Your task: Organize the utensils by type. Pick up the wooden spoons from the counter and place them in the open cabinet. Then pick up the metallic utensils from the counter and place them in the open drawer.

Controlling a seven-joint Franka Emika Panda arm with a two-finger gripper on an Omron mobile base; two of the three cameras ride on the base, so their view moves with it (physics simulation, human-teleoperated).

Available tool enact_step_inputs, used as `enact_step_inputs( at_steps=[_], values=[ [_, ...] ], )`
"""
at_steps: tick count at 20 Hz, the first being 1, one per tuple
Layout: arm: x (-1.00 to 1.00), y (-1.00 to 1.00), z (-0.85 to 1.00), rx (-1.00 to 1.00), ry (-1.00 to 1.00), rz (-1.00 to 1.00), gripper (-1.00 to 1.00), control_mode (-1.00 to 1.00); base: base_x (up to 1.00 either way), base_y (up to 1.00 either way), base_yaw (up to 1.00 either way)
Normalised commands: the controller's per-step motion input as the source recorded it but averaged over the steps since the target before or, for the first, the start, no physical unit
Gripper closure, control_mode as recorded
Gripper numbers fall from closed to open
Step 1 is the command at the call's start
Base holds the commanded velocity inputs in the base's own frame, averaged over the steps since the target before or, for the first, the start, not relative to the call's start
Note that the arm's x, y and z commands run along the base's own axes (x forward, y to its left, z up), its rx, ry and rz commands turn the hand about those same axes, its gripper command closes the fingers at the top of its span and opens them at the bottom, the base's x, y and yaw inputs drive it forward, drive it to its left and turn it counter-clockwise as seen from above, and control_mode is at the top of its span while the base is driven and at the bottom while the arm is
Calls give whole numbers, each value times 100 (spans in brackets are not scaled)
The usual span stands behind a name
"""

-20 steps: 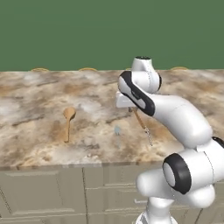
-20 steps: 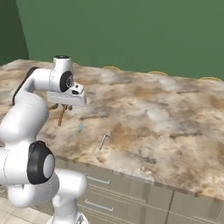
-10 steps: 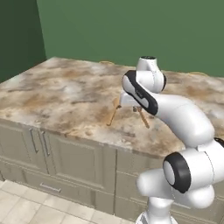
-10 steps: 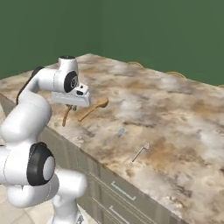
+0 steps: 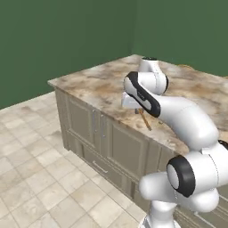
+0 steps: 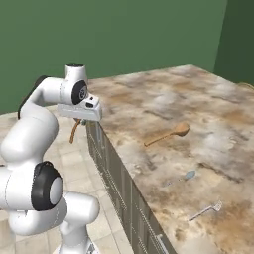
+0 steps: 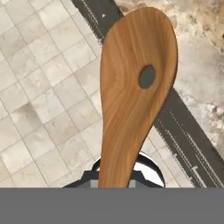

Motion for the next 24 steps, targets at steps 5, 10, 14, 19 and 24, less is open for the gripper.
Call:
enact_step_inputs(
  at_steps=[5,10,14,19,24],
  values=[
    [0,0,0,0,0,0,100,100,4,0,52],
    [0,0,0,0,0,0,100,100,15,0,41],
    [0,0,0,0,0,0,100,100,16,0,39],
    [0,0,0,0,0,0,100,100,16,0,39],
    [0,0,0,0,0,0,100,100,15,-2,72]
  ],
)
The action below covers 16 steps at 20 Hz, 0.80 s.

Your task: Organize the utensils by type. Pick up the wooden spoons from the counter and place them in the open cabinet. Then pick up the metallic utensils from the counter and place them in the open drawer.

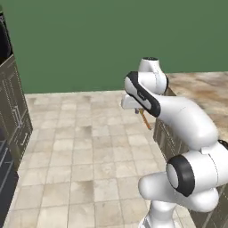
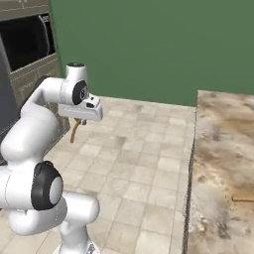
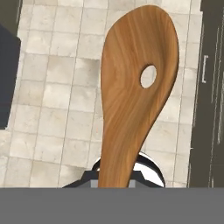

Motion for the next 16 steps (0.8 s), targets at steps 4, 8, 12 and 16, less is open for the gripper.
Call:
enact_step_inputs(
  at_steps=[4,8,12,16],
  values=[
    [0,0,0,0,0,0,100,100,13,-4,81],
    [0,0,0,0,0,0,100,100,12,-3,78],
    [0,0,0,0,0,0,100,100,15,-1,77],
    [0,0,0,0,0,0,100,100,16,0,75]
  ],
)
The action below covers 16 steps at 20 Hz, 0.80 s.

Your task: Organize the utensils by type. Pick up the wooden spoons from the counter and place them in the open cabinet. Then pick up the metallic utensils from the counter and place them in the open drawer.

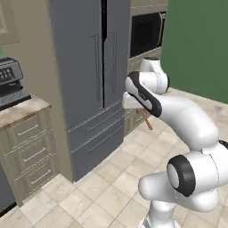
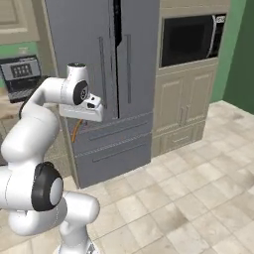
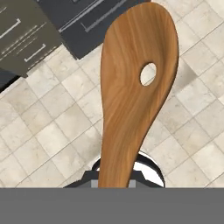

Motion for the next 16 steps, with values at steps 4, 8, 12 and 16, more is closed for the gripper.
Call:
enact_step_inputs(
  at_steps=[4,8,12,16],
  values=[
    [0,0,0,0,0,0,100,100,15,0,74],
    [0,0,0,0,0,0,100,100,21,0,70],
    [0,0,0,0,0,0,100,100,27,0,67],
    [0,0,0,0,0,0,100,100,33,0,63]
  ],
)
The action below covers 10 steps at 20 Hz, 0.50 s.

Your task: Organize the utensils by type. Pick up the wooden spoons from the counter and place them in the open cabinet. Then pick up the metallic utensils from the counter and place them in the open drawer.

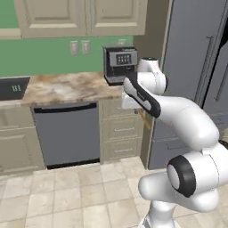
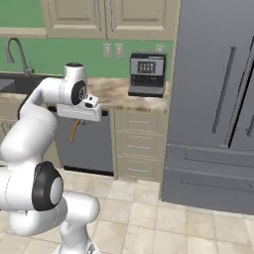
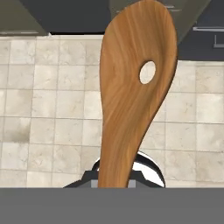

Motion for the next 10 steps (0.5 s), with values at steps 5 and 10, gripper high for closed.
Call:
enact_step_inputs(
  at_steps=[5,10],
  values=[
    [0,0,0,0,0,0,100,100,31,0,64],
    [0,0,0,0,0,0,100,100,36,2,42]
  ],
)
